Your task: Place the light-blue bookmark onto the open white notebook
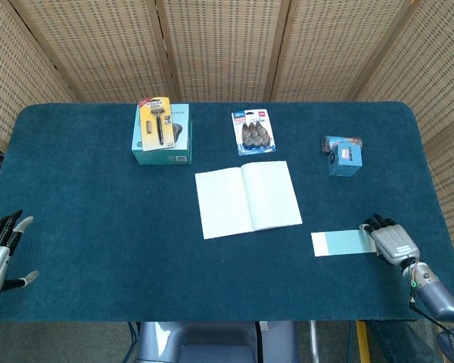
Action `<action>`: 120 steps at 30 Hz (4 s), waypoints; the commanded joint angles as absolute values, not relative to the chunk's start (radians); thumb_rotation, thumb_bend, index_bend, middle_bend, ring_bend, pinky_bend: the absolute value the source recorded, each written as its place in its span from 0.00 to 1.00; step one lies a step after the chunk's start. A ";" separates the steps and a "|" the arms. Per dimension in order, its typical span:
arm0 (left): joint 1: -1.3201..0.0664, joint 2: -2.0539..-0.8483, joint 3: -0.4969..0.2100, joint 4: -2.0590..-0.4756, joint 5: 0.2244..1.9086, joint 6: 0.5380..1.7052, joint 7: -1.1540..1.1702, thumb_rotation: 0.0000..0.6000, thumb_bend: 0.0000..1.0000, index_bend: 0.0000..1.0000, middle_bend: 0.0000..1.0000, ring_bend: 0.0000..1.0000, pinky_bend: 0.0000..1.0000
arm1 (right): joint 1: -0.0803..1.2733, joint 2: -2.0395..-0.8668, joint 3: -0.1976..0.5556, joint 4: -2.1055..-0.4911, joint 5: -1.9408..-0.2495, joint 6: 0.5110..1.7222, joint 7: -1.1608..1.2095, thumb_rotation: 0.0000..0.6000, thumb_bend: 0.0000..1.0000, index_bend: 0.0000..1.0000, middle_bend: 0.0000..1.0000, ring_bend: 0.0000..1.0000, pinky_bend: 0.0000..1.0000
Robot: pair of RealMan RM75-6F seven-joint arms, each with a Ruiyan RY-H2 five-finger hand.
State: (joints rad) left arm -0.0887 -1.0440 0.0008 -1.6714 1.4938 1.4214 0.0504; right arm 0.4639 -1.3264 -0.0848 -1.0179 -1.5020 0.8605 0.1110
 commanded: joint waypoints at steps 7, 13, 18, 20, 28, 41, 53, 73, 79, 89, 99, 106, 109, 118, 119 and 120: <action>-0.086 -1.041 0.000 -1.670 1.494 1.427 0.041 1.00 0.00 0.00 0.00 0.00 0.00 | 0.423 -1.320 -0.068 -1.007 -1.576 1.071 0.209 1.00 0.01 0.00 0.00 0.00 0.15; -0.088 -1.042 0.003 -1.671 1.498 1.422 0.049 1.00 0.00 0.00 0.00 0.00 0.00 | 0.430 -1.326 -0.078 -0.974 -1.630 1.128 0.283 1.00 0.00 0.03 0.00 0.00 0.14; -0.088 -1.041 0.001 -1.672 1.494 1.423 0.049 1.00 0.00 0.00 0.00 0.00 0.00 | 0.459 -1.309 -0.087 -1.003 -1.659 1.115 0.292 1.00 0.00 0.15 0.00 0.00 0.14; -0.088 -1.041 0.001 -1.671 1.493 1.423 0.048 1.00 0.00 0.00 0.00 0.00 0.00 | 0.472 -1.304 -0.087 -1.023 -1.660 1.095 0.284 1.00 0.00 0.20 0.00 0.00 0.14; -0.093 -1.038 0.000 -1.671 1.487 1.411 0.044 1.00 0.00 0.00 0.00 0.00 0.00 | 0.509 -1.311 -0.080 -1.070 -1.646 1.030 0.228 1.00 0.00 0.25 0.00 0.00 0.14; -0.096 -1.036 0.002 -1.671 1.487 1.405 0.041 1.00 0.00 0.00 0.00 0.00 0.00 | 0.530 -1.325 -0.081 -1.110 -1.630 0.982 0.130 1.00 0.00 0.25 0.00 0.00 0.14; -0.096 -1.037 0.003 -1.671 1.487 1.406 0.044 1.00 0.00 0.00 0.00 0.00 0.00 | 0.527 -1.357 -0.089 -1.072 -1.622 0.969 0.100 1.00 0.00 0.25 0.00 0.00 0.14; -0.096 -1.038 0.003 -1.672 1.486 1.407 0.044 1.00 0.00 0.00 0.00 0.00 0.00 | 0.548 -1.364 -0.096 -1.068 -1.606 0.916 0.081 1.00 0.00 0.25 0.00 0.00 0.14; -0.097 -1.039 0.004 -1.671 1.487 1.405 0.046 1.00 0.00 0.00 0.00 0.00 0.00 | 0.552 -1.366 -0.096 -1.070 -1.601 0.909 0.074 1.00 0.00 0.26 0.00 0.00 0.14; -0.097 -1.038 0.004 -1.672 1.487 1.405 0.044 1.00 0.00 0.00 0.00 0.00 0.00 | 0.557 -1.368 -0.099 -1.077 -1.601 0.902 0.068 1.00 0.00 0.39 0.00 0.00 0.14; -0.096 -1.037 0.004 -1.672 1.488 1.407 0.040 1.00 0.00 0.00 0.00 0.00 0.00 | 0.544 -1.387 -0.099 -1.057 -1.628 0.973 0.093 1.00 0.00 0.61 0.00 0.00 0.14; -0.096 -1.037 0.005 -1.671 1.488 1.406 0.041 1.00 0.00 0.00 0.00 0.00 0.00 | 0.540 -1.392 -0.103 -1.040 -1.642 0.997 0.112 1.00 0.00 0.61 0.00 0.00 0.14; -0.096 -1.037 0.005 -1.671 1.488 1.406 0.041 1.00 0.00 0.00 0.00 0.00 0.00 | 0.537 -1.389 -0.103 -1.040 -1.643 1.008 0.115 1.00 0.00 0.61 0.00 0.00 0.14; -0.097 -1.035 0.004 -1.672 1.486 1.406 0.038 1.00 0.00 0.00 0.00 0.00 0.00 | 0.528 -1.331 -0.087 -1.093 -1.653 1.081 0.131 1.00 0.00 0.61 0.00 0.00 0.14; -0.096 -1.035 0.004 -1.672 1.485 1.406 0.037 1.00 0.00 0.00 0.00 0.00 0.00 | 0.528 -1.325 -0.086 -1.100 -1.654 1.087 0.130 1.00 0.00 0.61 0.00 0.00 0.14; -0.096 -1.035 0.004 -1.671 1.485 1.406 0.036 1.00 0.00 0.00 0.00 0.00 0.00 | 0.527 -1.316 -0.083 -1.111 -1.656 1.095 0.128 1.00 0.00 0.61 0.00 0.00 0.14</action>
State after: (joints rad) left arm -0.0964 -1.0350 0.0038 -1.6713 1.4848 1.4056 0.0364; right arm 0.5283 -1.3253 -0.0870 -1.1007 -1.6530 1.0869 0.1290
